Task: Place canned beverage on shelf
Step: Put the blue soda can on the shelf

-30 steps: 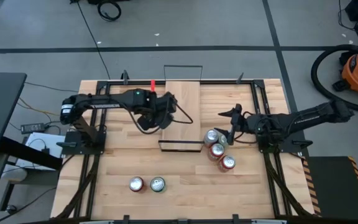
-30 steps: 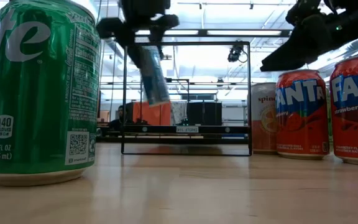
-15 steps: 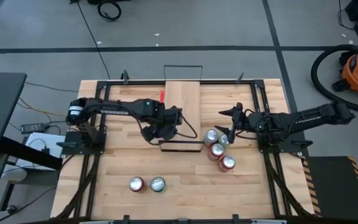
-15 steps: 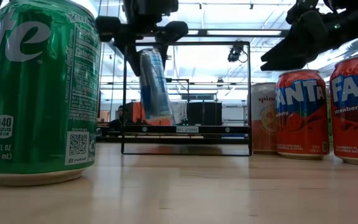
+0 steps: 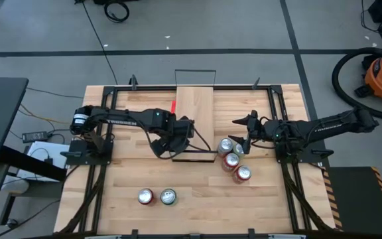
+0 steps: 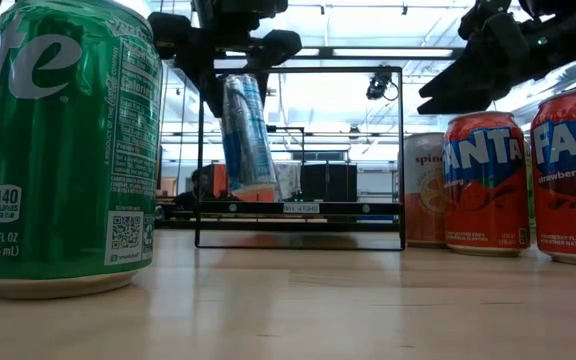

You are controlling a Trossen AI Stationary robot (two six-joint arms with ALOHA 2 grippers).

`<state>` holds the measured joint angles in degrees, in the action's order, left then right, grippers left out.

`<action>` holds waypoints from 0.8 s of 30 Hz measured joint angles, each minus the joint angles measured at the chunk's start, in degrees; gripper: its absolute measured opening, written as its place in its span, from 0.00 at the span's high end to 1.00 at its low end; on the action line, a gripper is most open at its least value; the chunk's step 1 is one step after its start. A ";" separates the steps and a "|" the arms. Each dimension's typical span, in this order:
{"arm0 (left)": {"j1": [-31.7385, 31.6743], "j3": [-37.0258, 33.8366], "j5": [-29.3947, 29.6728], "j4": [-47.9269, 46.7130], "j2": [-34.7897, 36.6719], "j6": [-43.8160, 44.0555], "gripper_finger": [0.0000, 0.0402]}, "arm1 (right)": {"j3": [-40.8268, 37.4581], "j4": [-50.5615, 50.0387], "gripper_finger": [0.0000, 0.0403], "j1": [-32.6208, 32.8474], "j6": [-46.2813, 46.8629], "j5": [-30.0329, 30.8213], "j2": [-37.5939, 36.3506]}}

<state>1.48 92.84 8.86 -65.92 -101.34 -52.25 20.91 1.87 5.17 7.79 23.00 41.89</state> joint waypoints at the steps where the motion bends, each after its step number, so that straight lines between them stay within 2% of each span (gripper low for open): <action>1: 0.00 -0.36 0.00 0.25 0.02 -0.36 0.34 | 0.00 0.17 0.14 0.00 0.00 0.00 0.00; 12: 0.42 -3.24 0.28 3.03 0.39 -3.01 0.33 | 0.00 0.26 0.14 0.00 -0.22 -0.02 0.00; 19: 0.70 -3.55 0.91 4.26 0.13 -3.30 0.22 | 0.00 0.29 0.14 0.00 -0.22 -0.12 0.00; 24: 1.24 -3.54 4.37 4.90 0.16 -3.48 0.18 | 0.00 0.31 0.14 0.00 -0.22 -0.18 0.00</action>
<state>2.72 89.30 13.23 -61.03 -101.18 -55.72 20.91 2.17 5.17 7.57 22.83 41.89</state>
